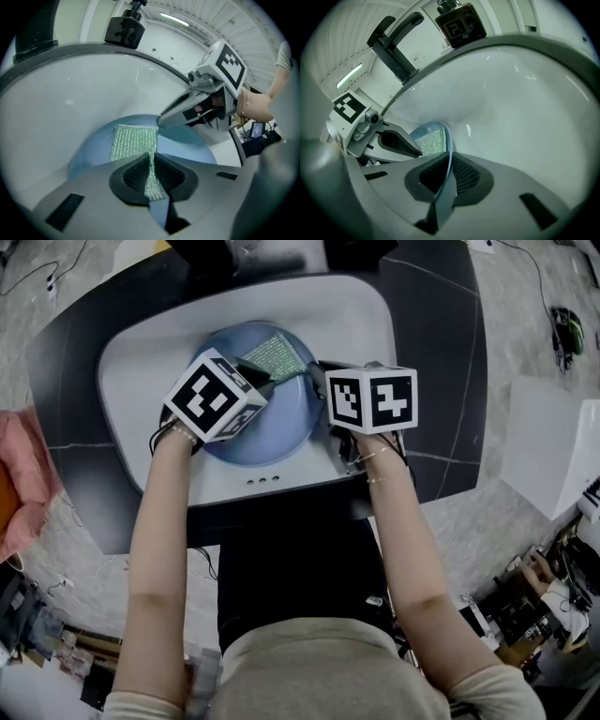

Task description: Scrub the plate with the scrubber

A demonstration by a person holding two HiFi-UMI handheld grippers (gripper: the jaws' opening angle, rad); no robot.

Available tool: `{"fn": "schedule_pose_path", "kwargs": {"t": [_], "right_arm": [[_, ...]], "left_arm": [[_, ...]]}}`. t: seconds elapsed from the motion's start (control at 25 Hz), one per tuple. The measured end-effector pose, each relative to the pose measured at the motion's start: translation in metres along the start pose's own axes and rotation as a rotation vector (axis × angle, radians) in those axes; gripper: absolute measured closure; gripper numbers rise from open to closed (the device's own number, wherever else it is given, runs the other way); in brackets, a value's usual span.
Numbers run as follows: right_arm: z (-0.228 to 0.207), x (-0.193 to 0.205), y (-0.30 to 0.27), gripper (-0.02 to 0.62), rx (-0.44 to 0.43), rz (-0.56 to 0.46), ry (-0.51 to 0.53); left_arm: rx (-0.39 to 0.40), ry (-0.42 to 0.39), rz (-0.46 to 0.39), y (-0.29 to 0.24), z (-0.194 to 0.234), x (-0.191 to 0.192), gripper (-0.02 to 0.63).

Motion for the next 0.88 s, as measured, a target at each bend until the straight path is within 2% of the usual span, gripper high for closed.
{"fn": "schedule_pose_path", "kwargs": {"t": [0.2, 0.44, 0.72, 0.88], "right_arm": [[0.0, 0.001, -0.001, 0.566, 0.0, 0.007, -0.004], [-0.001, 0.0, -0.001, 0.566, -0.002, 0.008, -0.002], [0.0, 0.0, 0.003, 0.566, -0.006, -0.002, -0.006], [0.0, 0.0, 0.003, 0.566, -0.002, -0.003, 0.0]], "left_arm": [[-0.063, 0.035, 0.003, 0.004, 0.016, 0.005, 0.558], [-0.161, 0.071, 0.09, 0.016, 0.032, 0.025, 0.558], [-0.13, 0.117, 0.137, 0.029, 0.025, 0.051, 0.558], [-0.12, 0.091, 0.177, 0.032, 0.017, 0.059, 0.558]]}}
Point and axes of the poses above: the fingertips, and each gripper's own axes: y backward along the fingers, z to its left, x out of its underside, the point moved 2 cm from there along y, backward along the fingers, and after that the axes turned 1 degree about -y, right-handed, at the moved point
